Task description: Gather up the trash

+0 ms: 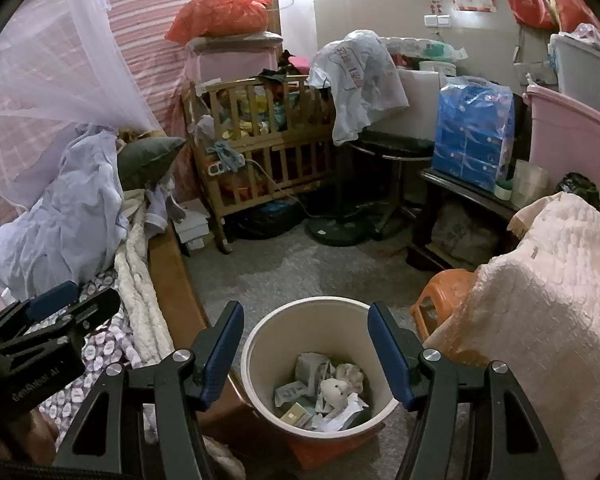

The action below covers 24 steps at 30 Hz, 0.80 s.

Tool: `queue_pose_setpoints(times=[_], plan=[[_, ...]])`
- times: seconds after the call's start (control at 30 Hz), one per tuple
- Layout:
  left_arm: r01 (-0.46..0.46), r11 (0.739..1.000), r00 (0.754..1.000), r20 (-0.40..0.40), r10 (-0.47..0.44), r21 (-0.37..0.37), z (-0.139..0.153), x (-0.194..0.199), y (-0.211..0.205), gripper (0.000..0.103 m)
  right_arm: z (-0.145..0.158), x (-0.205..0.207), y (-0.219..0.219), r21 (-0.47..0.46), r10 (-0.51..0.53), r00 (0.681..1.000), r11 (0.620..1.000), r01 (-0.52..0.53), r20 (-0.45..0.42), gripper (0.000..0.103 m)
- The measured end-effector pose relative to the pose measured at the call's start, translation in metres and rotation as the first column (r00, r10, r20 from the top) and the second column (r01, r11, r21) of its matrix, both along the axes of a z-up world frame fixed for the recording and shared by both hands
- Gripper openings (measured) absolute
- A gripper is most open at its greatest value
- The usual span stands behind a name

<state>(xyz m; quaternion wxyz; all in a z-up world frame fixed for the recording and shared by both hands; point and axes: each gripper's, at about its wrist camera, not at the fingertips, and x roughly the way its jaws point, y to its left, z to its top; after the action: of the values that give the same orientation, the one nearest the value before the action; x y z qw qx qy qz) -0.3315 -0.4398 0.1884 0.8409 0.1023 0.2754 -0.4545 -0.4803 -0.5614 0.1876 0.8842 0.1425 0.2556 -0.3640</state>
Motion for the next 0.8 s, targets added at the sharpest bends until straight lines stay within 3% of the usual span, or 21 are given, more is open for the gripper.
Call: queue_pose_setpoints(times=[0.8], plan=[[-0.023, 1.000, 1.000, 0.004, 0.023, 0.005, -0.0036, 0.0052, -0.0014, 0.069, 0.0019, 0.0044, 0.0005, -0.004, 0.004, 1.000, 1.000, -0.004, -0.007, 0.063]])
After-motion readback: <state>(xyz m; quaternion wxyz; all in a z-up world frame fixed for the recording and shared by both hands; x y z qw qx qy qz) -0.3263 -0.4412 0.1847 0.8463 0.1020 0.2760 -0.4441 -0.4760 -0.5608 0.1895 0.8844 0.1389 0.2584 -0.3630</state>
